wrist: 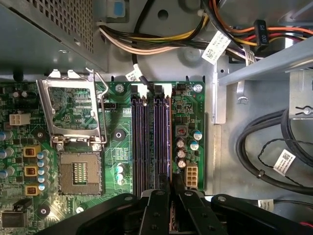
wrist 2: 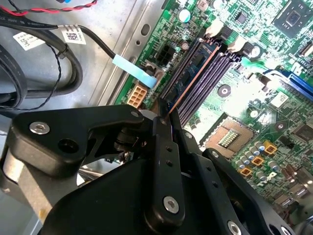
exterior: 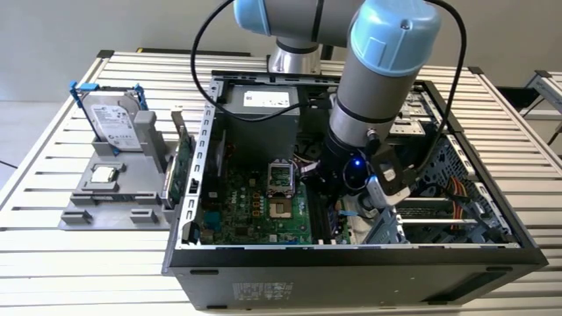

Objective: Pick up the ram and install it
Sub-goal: 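Insert the ram into the slot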

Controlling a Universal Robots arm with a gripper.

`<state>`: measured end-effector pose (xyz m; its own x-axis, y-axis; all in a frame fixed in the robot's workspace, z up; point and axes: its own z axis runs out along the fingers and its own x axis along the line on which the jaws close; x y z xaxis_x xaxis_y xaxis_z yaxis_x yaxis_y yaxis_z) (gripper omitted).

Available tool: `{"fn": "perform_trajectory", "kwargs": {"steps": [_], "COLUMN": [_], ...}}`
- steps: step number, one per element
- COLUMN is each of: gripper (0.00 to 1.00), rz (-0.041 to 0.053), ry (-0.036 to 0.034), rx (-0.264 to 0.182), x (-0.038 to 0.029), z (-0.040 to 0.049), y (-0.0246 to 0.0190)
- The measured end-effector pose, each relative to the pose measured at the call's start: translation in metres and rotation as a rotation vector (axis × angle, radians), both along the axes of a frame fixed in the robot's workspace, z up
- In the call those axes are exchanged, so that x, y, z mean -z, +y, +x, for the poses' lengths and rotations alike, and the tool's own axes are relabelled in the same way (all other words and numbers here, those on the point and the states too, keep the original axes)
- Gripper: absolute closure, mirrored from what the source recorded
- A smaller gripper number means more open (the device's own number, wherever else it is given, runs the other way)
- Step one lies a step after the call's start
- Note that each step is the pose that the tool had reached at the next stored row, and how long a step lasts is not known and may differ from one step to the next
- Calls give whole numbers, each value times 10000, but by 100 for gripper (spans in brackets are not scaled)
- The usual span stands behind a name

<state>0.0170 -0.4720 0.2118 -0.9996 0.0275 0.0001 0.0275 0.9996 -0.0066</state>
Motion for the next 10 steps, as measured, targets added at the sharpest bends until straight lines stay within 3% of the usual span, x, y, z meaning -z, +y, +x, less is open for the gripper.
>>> {"fn": "perform_trajectory", "kwargs": {"steps": [10], "gripper": [100], "rz": [0], "ry": [0], "rx": [27], "x": [16], "z": [0], "y": [0]}}
